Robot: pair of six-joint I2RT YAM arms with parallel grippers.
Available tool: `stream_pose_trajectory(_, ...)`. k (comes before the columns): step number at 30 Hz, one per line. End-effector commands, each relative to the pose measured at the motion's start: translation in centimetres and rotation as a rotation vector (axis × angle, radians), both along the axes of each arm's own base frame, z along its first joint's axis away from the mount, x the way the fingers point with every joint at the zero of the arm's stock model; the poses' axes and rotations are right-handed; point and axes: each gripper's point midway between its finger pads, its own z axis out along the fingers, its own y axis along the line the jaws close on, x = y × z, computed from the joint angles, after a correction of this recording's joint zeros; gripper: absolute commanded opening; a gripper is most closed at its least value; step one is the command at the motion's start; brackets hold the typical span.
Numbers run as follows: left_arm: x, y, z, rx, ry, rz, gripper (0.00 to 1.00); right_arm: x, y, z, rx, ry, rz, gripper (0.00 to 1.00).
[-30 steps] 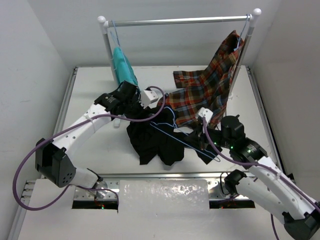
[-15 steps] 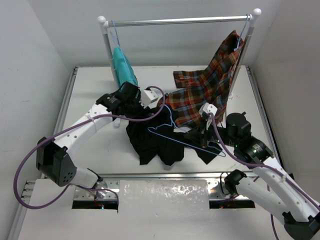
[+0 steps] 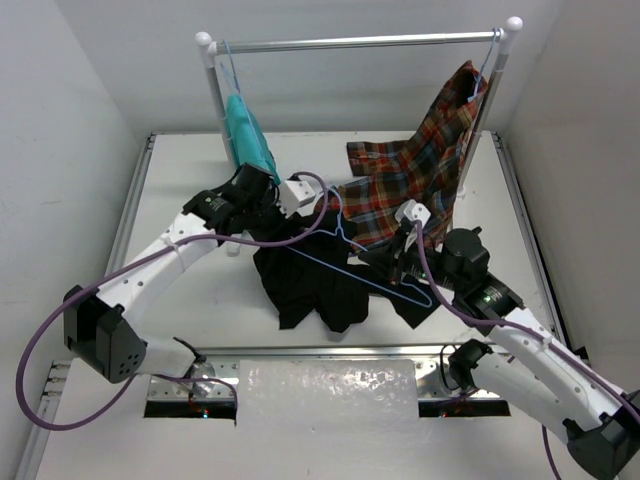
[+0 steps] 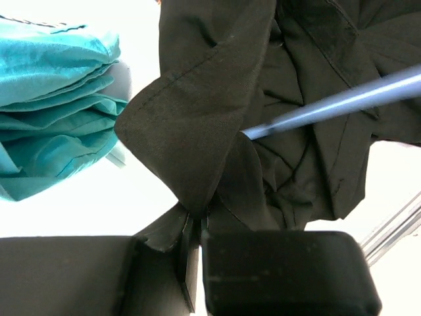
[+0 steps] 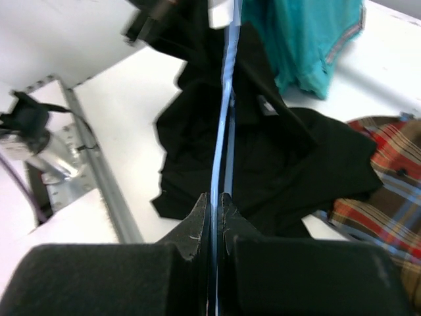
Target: Place the shirt on the hanger
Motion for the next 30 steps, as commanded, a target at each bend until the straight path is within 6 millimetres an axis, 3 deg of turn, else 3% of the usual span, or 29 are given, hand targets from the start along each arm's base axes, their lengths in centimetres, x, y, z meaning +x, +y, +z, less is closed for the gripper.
stream_pose_trajectory(1, -0.6, -0.5, 0.9, -0.036, -0.03, -0.029, 0.0, 1.9, -0.6, 1.4, 0.026, -0.096, -0.083, 0.0)
stream_pose_trajectory(3, -0.9, -0.5, 0.6, -0.036, -0.02, -0.035, 0.0, 2.2, -1.0, 0.3, 0.004, -0.107, -0.11, 0.0)
stream_pose_trajectory(4, -1.1, -0.7, 0.7, -0.05, -0.018, -0.038, 0.0, 2.4, -0.9, 0.9, 0.036, -0.139, -0.113, 0.0)
stream_pose_trajectory(5, -1.4, -1.2, 0.8, -0.077, -0.004, -0.059, 0.0, 2.4, -0.8, -0.4, 0.04, -0.121, -0.113, 0.0)
stream_pose_trajectory(6, -1.5, -1.5, 1.0, -0.095, 0.001, -0.066, 0.0, 2.4, -0.3, 0.2, 0.083, -0.136, -0.096, 0.0)
stream_pose_trajectory(8, -1.6, -2.5, 1.3, -0.14, 0.005, -0.089, 0.0, 2.3, 0.5, -1.7, 0.081, -0.081, -0.063, 0.0)
stream_pose_trajectory(10, -1.5, -3.1, 1.3, -0.17, 0.013, -0.079, 0.0, 2.1, 1.2, -1.6, 0.134, -0.082, -0.033, 0.0)
stream_pose_trajectory(16, -2.0, -5.4, 0.5, -0.251, 0.07, -0.09, 0.0, 2.0, 0.9, -4.9, 0.174, -0.083, -0.055, 0.0)
stream_pose_trajectory(22, -4.9, -8.2, -1.0, -0.231, 0.141, -0.188, 0.0, 2.1, 1.3, -6.5, 0.2, -0.063, -0.042, 0.0)
stream_pose_trajectory(24, -5.9, -7.9, -2.5, -0.188, 0.186, -0.206, 0.0, 2.1, 1.5, -6.7, 0.21, -0.063, -0.039, 0.0)
stream_pose_trajectory(28, -7.0, -7.5, -3.7, -0.142, 0.209, -0.249, 0.0, 1.9, 1.2, -8.3, 0.18, -0.049, -0.045, 0.0)
stream_pose_trajectory(30, -7.6, -7.8, -3.9, -0.104, 0.187, -0.319, 0.08, 1.8, 1.2, -8.9, 0.162, -0.045, -0.037, 0.0)
